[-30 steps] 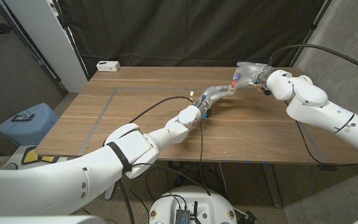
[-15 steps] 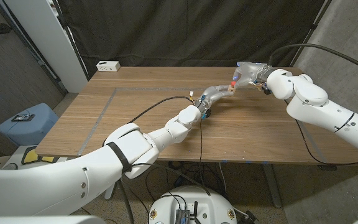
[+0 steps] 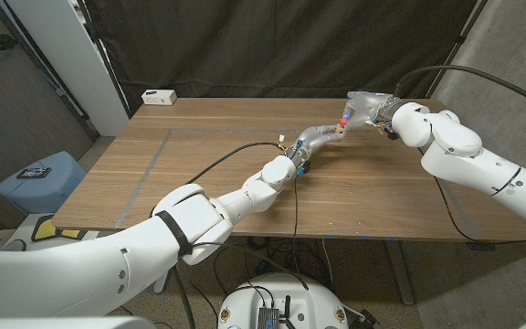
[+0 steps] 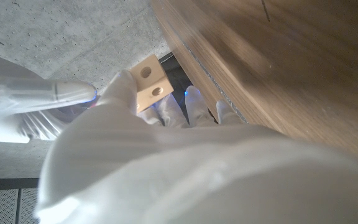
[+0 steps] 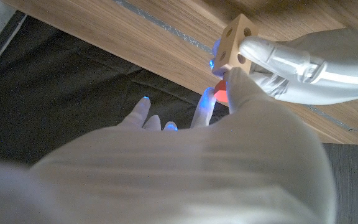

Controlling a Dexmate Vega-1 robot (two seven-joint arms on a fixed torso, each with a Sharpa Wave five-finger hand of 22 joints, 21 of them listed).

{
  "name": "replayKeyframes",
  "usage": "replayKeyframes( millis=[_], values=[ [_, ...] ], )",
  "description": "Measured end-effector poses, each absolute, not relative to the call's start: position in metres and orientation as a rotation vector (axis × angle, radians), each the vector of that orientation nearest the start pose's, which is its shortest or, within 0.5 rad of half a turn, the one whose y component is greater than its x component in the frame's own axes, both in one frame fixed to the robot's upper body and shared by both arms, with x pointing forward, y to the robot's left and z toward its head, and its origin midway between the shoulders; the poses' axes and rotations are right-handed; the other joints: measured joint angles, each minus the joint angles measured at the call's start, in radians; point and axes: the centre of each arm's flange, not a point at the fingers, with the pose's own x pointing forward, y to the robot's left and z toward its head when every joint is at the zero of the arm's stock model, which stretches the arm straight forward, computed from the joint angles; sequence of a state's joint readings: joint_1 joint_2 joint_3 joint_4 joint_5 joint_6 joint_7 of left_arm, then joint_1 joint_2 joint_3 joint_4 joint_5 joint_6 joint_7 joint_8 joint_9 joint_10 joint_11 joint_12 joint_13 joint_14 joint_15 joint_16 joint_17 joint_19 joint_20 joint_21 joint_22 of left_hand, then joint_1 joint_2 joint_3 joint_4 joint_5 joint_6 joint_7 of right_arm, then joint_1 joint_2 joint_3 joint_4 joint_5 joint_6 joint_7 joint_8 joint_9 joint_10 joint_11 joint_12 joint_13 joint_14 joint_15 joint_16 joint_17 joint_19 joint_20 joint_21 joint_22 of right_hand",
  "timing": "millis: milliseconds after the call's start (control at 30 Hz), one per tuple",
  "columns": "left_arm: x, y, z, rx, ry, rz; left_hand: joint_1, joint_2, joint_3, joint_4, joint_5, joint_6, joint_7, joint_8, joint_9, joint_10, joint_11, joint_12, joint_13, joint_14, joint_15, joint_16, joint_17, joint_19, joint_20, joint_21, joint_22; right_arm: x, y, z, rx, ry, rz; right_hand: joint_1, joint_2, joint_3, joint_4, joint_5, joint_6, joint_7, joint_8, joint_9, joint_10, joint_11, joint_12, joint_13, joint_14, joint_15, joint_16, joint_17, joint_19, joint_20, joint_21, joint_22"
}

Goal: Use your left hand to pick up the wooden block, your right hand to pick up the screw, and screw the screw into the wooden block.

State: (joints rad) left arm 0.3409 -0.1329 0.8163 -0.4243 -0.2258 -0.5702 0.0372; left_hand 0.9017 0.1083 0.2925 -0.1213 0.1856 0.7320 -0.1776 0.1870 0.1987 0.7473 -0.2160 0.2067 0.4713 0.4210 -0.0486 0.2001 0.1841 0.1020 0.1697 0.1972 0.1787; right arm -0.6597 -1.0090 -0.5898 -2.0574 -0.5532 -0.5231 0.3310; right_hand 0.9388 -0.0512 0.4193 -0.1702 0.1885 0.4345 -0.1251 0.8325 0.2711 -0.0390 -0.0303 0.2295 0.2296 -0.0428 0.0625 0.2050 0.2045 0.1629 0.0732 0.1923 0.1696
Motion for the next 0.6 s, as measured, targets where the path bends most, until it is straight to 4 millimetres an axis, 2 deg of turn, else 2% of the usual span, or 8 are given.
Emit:
replayKeyframes(
  millis=[267,500,600],
  values=[
    [0.6825,-0.043,-0.0151,0.34,-0.645,-0.524,-0.011,0.0,-0.007,0.008,0.0,-0.007,-0.007,-0.003,0.0,-0.001,0.001,0.0,0.0,0.0,0.0,0.0,0.0,0.0,0.0,0.0,0.0,0.5492,-0.2576,0.1059,-1.59,-0.408,-0.089,0.018,0.008,0.004,-0.004,0.0,0.012,0.002,0.015,0.006,0.009,-0.009,0.0,-0.002,0.007,-0.007,0.0,-0.003,0.007,-0.007,0.0,0.0],
    [0.6811,-0.0436,-0.0156,0.339,-0.652,-0.525,-0.021,0.0,-0.011,0.011,0.0,-0.009,-0.005,-0.003,0.0,-0.001,0.001,0.0,0.0,0.0,0.0,0.0,0.0,0.0,0.0,0.0,0.0,0.5484,-0.2577,0.1052,-1.59,-0.409,-0.087,0.03,0.009,0.004,-0.004,-0.004,0.002,0.011,0.015,0.004,0.011,-0.011,0.0,-0.002,0.007,-0.007,0.0,-0.005,0.007,-0.007,0.0,0.0],
    [0.6806,-0.0436,-0.016,0.338,-0.654,-0.526,-0.032,0.0,-0.011,0.011,0.0,-0.011,-0.007,-0.004,0.0,-0.001,0.001,0.0,0.001,0.0,0.0,0.0,0.0,0.0,0.0,0.0,0.0,0.548,-0.2578,0.1052,-1.59,-0.409,-0.087,0.031,0.009,0.004,-0.004,-0.004,-0.003,0.006,0.015,0.003,0.01,-0.011,0.0,-0.002,0.007,-0.007,0.0,-0.005,0.007,-0.007,0.0,0.0]
  ],
)
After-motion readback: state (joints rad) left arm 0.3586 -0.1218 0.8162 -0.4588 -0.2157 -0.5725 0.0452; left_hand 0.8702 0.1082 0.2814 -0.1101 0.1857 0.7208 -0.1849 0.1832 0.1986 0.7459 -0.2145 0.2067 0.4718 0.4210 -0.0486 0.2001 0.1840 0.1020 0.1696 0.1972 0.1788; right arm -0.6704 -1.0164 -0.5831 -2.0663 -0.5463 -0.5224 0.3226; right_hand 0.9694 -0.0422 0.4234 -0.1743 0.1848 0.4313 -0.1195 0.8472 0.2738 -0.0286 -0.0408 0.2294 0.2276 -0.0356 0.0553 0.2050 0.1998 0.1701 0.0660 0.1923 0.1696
